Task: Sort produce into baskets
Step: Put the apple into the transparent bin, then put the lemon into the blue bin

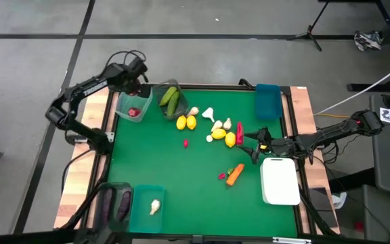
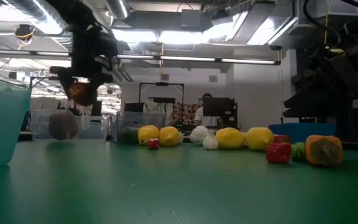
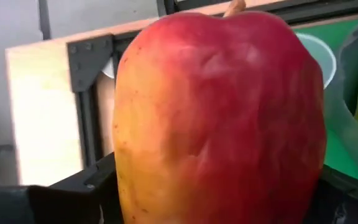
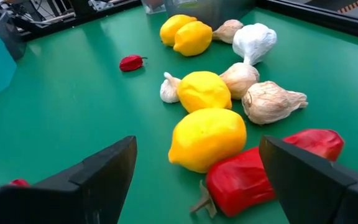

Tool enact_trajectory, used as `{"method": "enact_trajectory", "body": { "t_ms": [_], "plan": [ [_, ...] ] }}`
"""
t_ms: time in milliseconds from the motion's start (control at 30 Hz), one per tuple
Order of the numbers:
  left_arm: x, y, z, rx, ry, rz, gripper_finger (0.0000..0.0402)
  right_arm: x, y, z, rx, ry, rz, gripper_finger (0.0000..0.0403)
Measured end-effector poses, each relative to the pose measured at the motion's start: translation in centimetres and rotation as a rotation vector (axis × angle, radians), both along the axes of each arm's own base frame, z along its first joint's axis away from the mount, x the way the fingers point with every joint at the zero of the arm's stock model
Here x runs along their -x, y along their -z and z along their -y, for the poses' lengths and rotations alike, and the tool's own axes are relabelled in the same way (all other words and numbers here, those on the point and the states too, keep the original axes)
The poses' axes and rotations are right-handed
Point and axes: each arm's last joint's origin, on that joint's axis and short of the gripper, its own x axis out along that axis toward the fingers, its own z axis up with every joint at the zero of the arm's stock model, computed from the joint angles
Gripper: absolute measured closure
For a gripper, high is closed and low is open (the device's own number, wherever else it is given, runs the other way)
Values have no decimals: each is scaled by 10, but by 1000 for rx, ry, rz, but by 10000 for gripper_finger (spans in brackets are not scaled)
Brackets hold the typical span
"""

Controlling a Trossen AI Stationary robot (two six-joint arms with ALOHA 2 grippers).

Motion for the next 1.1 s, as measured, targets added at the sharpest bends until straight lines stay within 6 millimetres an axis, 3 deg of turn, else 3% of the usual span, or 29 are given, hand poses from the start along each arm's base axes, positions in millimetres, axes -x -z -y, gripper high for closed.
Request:
{"method": "enact_trajectory", "body": {
  "t_ms": [233,367,1100],
  "plan": [
    [6,31,12,-11,23,51,100,0,1,0,7,6,-10,66],
    [6,39,13,-23,32,57,96,0,1,0,6,7,-10,66],
    [1,40,20,30,177,8,78,1,1,0,7,7,-11,66]
  ]
}}
